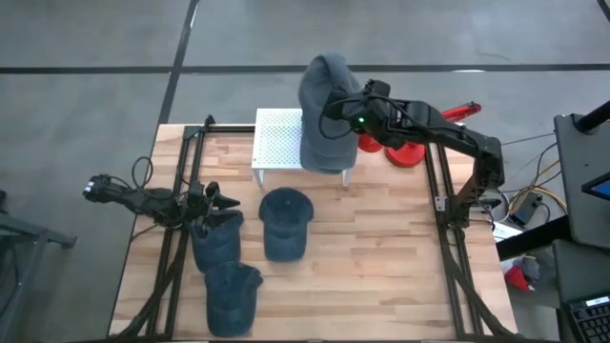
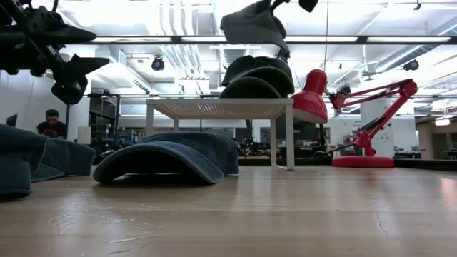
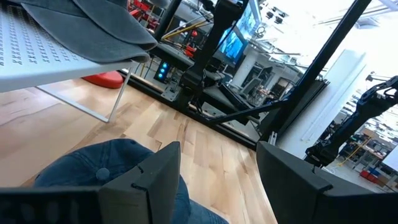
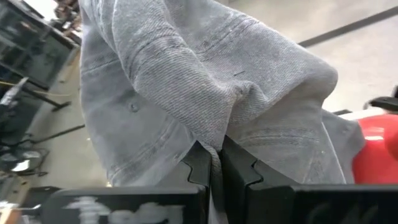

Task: Pick & Place hat
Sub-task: Put the gray cap on top of the gray cap on the shelf

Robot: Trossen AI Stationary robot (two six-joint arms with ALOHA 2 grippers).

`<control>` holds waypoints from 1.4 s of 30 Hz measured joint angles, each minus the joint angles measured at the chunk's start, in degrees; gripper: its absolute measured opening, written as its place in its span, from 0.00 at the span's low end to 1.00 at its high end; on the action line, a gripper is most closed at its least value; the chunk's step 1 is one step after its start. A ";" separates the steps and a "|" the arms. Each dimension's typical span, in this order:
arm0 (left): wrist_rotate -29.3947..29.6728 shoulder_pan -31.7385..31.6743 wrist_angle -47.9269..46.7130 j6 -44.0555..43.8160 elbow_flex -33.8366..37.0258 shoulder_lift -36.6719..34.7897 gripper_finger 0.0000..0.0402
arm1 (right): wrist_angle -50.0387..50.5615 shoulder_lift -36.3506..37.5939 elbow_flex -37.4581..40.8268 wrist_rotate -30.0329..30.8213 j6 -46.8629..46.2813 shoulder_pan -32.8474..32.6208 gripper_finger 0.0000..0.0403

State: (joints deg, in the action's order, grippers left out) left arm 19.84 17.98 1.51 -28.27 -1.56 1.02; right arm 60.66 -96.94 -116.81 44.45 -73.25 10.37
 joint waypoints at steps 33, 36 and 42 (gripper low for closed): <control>0.00 0.00 0.25 -0.74 -0.01 -0.01 0.54 | 9.64 -6.94 0.37 -5.56 -4.35 4.33 0.03; 0.00 0.00 0.25 -0.74 0.00 -0.02 0.54 | 9.64 -6.94 0.37 -5.87 -4.37 4.32 0.03; 0.00 0.00 0.24 -0.72 0.00 -0.02 0.54 | 9.57 -6.94 0.46 -7.93 -4.27 4.31 0.04</control>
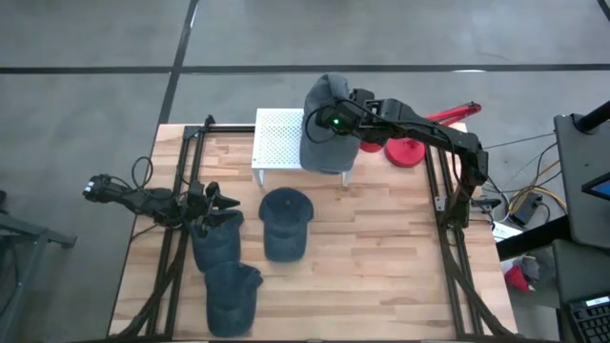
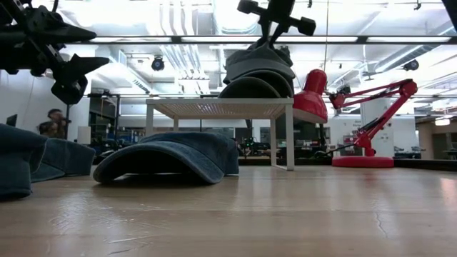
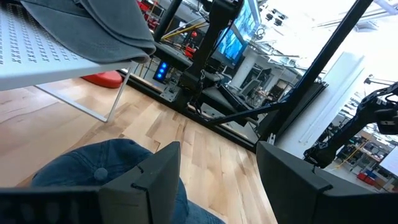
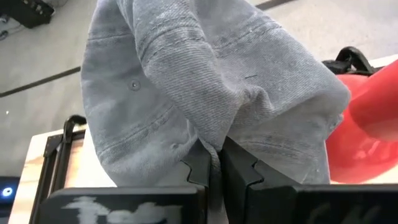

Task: Pick & Place hat
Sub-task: Put the gray cap on top of the gray cap on the shelf, then put the blue cap on the shelf

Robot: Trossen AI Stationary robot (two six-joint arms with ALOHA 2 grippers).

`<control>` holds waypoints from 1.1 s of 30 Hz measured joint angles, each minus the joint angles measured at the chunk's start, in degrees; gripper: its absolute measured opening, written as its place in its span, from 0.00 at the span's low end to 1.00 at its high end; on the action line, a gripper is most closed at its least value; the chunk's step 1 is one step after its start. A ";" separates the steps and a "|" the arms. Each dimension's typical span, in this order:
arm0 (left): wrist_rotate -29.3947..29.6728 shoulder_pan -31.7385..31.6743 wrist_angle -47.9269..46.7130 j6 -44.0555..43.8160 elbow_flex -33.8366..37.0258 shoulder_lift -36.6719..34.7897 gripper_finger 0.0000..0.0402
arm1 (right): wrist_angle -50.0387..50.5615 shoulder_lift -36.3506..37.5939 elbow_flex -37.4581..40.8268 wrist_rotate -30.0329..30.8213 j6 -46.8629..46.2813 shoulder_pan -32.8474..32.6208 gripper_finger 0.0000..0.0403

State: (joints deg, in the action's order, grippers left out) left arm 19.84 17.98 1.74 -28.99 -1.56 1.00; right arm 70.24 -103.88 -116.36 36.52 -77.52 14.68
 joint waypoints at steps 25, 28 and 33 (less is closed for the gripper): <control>0.00 0.00 -0.03 0.06 -0.02 0.01 0.54 | 0.22 0.74 -0.82 -3.14 8.17 -0.95 0.37; 0.00 0.00 -0.05 0.07 0.00 0.01 0.54 | 0.29 0.77 -1.43 -3.15 9.26 -1.31 0.37; 0.00 0.00 -0.06 0.07 0.00 0.00 0.54 | 0.88 1.45 -1.51 -3.27 10.44 -2.06 0.34</control>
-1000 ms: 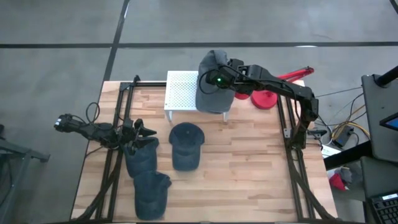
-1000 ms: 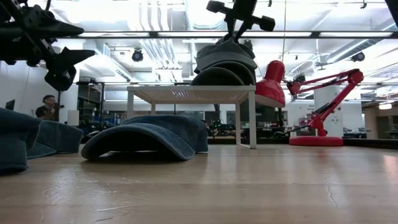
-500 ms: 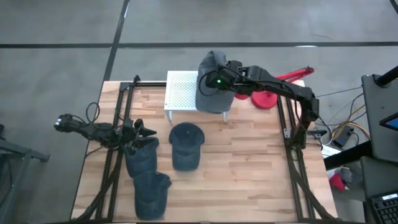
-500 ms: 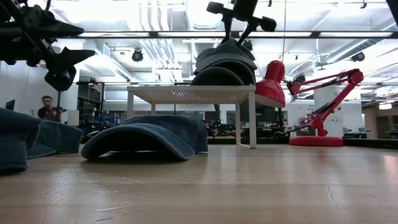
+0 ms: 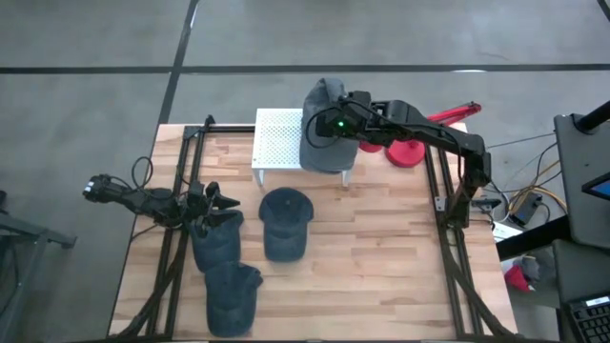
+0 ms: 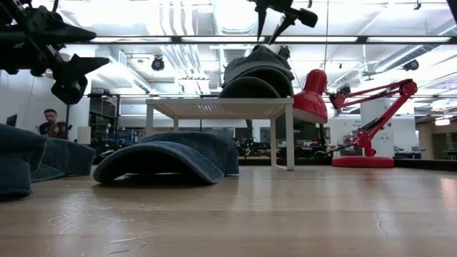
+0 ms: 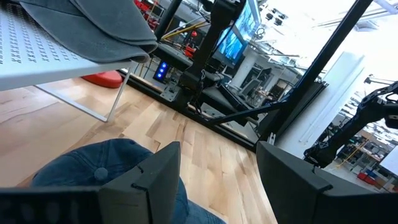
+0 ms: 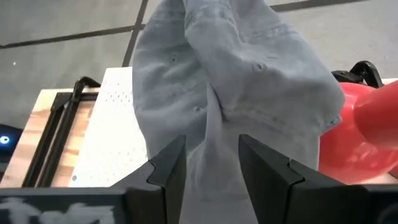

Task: Pick & Place hat
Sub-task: Put the blue cap on the shelf

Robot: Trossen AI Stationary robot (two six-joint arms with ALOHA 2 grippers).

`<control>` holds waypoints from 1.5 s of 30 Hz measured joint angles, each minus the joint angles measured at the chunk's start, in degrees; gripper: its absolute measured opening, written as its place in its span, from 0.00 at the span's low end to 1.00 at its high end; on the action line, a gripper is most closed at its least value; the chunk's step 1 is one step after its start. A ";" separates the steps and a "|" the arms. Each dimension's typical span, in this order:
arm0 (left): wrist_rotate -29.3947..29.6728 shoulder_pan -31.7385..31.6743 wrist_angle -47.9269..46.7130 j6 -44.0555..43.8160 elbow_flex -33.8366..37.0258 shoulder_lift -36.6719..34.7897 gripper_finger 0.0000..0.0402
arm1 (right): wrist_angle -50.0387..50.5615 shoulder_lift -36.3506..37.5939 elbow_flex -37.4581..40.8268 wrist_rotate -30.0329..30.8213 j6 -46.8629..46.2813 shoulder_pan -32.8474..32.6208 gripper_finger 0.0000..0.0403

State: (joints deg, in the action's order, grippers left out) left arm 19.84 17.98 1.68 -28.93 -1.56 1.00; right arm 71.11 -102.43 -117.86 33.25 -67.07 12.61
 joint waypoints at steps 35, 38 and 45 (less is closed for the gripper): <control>-0.90 0.00 0.05 4.87 -0.01 0.12 0.54 | 17.41 11.12 14.08 18.39 4.09 -30.46 0.12; -1.98 0.00 0.06 4.38 0.00 0.25 0.54 | 17.42 13.79 20.06 19.48 -1.16 -32.83 0.09; -3.30 0.00 -0.18 1.99 -1.17 1.40 0.54 | 16.41 21.07 32.71 19.46 -7.30 -36.78 0.05</control>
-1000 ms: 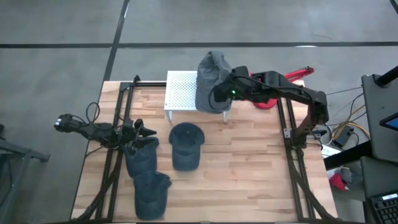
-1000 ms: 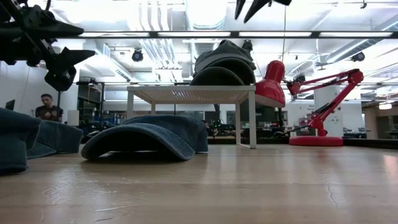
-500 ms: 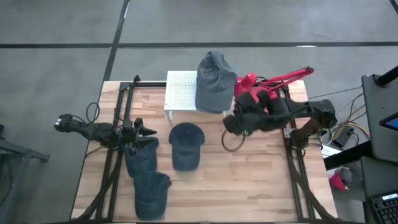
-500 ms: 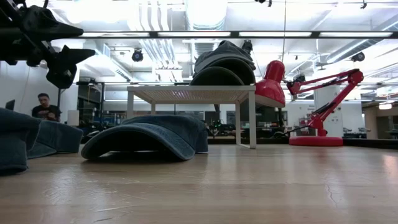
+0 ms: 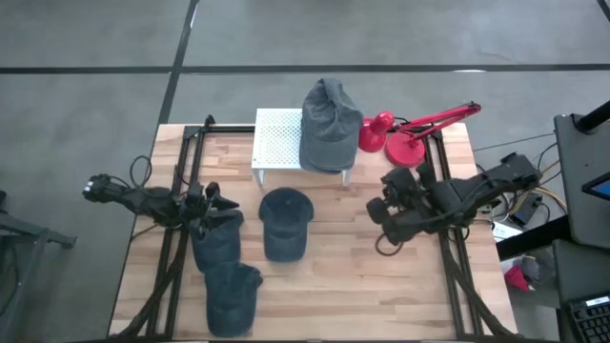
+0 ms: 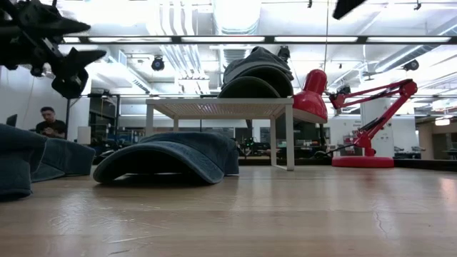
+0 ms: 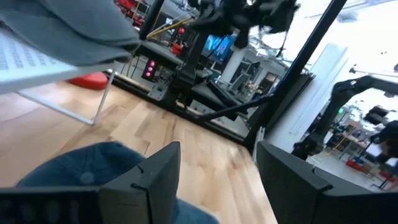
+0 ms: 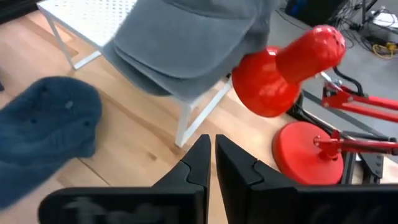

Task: Pick & Place hat
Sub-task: Put the blue cap on the shelf

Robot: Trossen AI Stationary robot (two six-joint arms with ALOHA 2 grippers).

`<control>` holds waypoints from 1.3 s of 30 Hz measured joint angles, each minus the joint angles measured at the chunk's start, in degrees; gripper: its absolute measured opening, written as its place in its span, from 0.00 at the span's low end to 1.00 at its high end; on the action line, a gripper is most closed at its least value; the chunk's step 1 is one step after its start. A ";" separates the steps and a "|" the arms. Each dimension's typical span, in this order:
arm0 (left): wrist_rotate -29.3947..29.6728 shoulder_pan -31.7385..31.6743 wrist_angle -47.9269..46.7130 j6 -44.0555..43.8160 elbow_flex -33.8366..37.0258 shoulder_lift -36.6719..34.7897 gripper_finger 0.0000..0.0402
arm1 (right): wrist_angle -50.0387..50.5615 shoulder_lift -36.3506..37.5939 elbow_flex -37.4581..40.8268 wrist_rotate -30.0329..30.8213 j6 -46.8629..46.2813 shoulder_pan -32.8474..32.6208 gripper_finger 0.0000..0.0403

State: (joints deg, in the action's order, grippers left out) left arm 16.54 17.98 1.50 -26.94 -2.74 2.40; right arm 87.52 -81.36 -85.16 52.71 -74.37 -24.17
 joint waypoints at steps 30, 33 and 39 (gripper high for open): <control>-2.39 0.04 -36.56 -13.60 -39.37 42.95 0.54 | -55.25 41.58 41.94 -0.36 29.77 -5.24 0.02; -3.70 0.04 -43.62 -20.24 -44.75 47.13 0.54 | -60.53 43.07 44.48 -0.69 33.00 -5.24 0.02; -6.83 0.04 -55.63 -37.99 -49.19 52.90 0.54 | -68.81 45.73 49.18 -2.40 38.48 -5.24 0.02</control>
State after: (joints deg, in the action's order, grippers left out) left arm 9.71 18.02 -54.13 -64.92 -51.93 55.30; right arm 18.72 -35.63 -35.97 50.31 -35.89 -29.41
